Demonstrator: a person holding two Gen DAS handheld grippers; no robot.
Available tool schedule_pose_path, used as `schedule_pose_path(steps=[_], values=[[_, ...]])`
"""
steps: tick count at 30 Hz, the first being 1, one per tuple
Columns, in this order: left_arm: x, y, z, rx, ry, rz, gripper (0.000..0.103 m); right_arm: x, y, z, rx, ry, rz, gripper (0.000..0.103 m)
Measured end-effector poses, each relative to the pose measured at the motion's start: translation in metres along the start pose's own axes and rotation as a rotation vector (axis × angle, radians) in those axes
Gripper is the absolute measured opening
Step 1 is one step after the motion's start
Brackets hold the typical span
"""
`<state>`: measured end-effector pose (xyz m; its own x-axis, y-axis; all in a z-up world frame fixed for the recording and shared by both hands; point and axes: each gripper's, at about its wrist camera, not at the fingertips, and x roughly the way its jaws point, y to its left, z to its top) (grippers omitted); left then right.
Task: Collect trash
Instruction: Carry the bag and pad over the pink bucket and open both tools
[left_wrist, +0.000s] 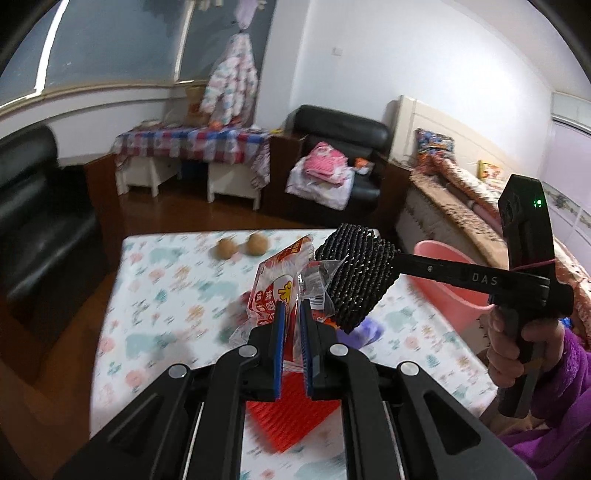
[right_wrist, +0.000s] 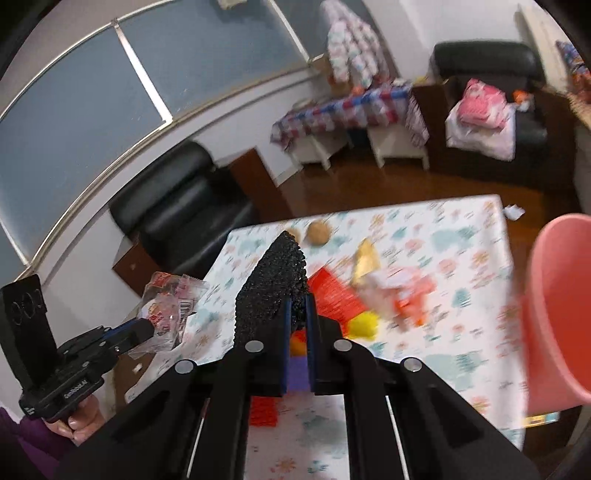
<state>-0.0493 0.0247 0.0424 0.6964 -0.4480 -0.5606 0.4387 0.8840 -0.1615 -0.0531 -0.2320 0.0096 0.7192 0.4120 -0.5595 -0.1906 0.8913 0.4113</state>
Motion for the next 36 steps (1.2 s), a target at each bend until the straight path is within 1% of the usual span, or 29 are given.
schedule_pose_path(steps=[4,7,11,14,16,19,22,25,28,32,36], values=[[0.012,-0.024,0.015,0.007,-0.011,-0.087,0.007,-0.027,-0.023,0.005,0.028,-0.062,-0.086,0.008],[0.028,-0.052,0.029,0.019,-0.016,-0.172,0.007,-0.05,-0.046,0.006,0.062,-0.106,-0.16,0.008],[0.049,-0.088,0.046,0.049,-0.018,-0.255,0.007,-0.081,-0.081,0.003,0.119,-0.156,-0.271,0.008],[0.065,-0.12,0.053,0.084,-0.009,-0.313,0.007,-0.101,-0.108,-0.002,0.152,-0.178,-0.364,0.008],[0.077,-0.142,0.056,0.108,0.003,-0.355,0.007,-0.11,-0.121,-0.006,0.172,-0.184,-0.398,0.008],[0.096,-0.173,0.06,0.136,0.023,-0.395,0.007,-0.121,-0.139,-0.012,0.196,-0.193,-0.457,0.008],[0.115,-0.2,0.063,0.155,0.047,-0.423,0.007,-0.129,-0.155,-0.017,0.206,-0.196,-0.522,0.008],[0.134,-0.222,0.065,0.171,0.075,-0.447,0.007,-0.129,-0.167,-0.02,0.218,-0.194,-0.559,0.008],[0.154,-0.236,0.064,0.183,0.106,-0.458,0.007,-0.128,-0.177,-0.022,0.224,-0.188,-0.583,0.008],[0.184,-0.256,0.06,0.206,0.152,-0.441,0.007,-0.127,-0.186,-0.029,0.225,-0.18,-0.605,0.008],[0.206,-0.268,0.055,0.214,0.194,-0.426,0.007,-0.123,-0.199,-0.033,0.241,-0.165,-0.603,0.008]])
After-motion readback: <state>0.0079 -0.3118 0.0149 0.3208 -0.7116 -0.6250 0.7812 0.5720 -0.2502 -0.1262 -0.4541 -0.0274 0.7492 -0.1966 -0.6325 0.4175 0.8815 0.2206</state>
